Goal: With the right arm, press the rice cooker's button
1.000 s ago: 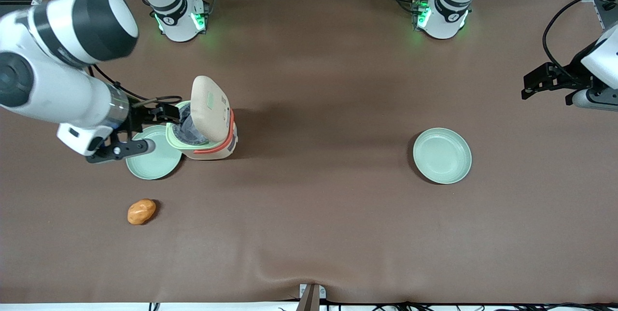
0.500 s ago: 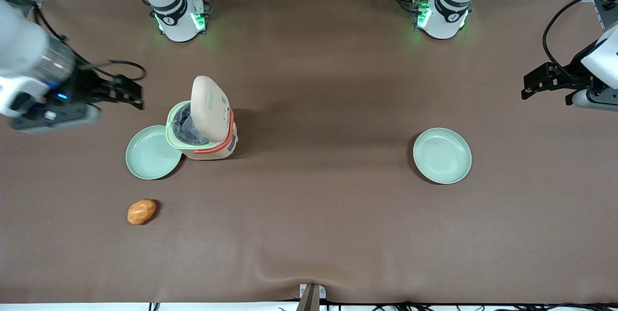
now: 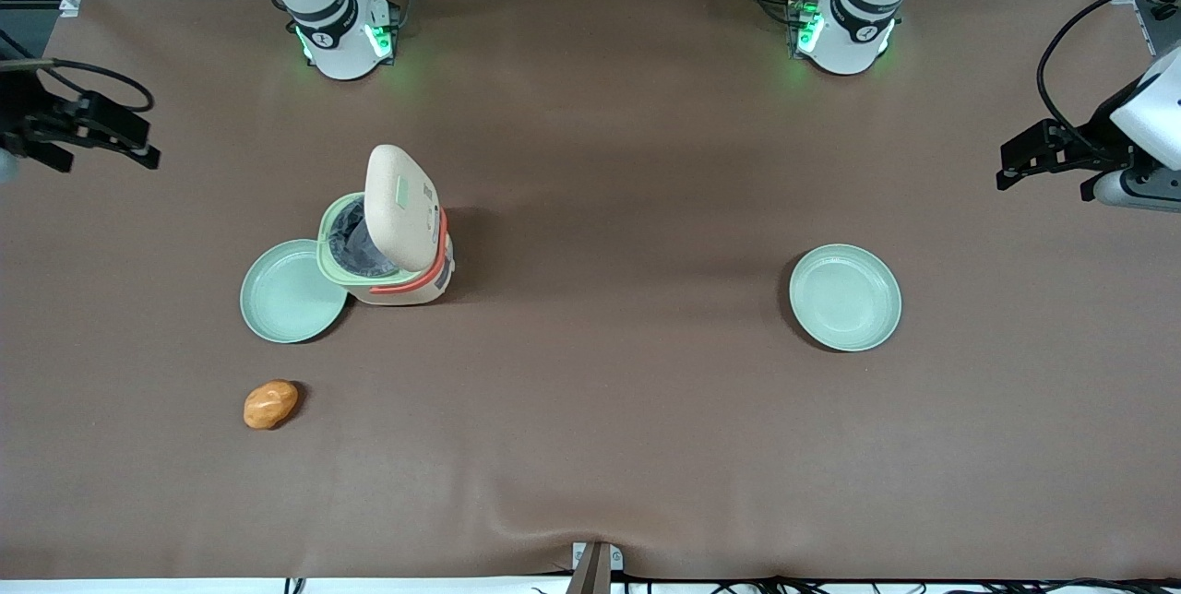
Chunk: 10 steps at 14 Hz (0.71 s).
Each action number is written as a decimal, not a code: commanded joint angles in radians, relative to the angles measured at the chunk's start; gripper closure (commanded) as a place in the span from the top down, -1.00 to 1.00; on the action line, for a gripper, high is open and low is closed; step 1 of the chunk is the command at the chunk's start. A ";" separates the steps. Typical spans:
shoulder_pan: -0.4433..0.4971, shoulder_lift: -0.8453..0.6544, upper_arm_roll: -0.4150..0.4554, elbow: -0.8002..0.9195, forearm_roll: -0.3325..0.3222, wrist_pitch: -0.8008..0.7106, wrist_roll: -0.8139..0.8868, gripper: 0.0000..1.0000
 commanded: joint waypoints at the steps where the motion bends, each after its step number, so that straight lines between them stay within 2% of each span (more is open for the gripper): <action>1: -0.037 -0.021 0.011 -0.038 -0.022 -0.001 -0.015 1.00; 4: -0.039 -0.025 0.002 -0.064 -0.071 0.006 -0.044 1.00; 10: -0.037 -0.026 0.004 -0.078 -0.055 0.005 -0.030 1.00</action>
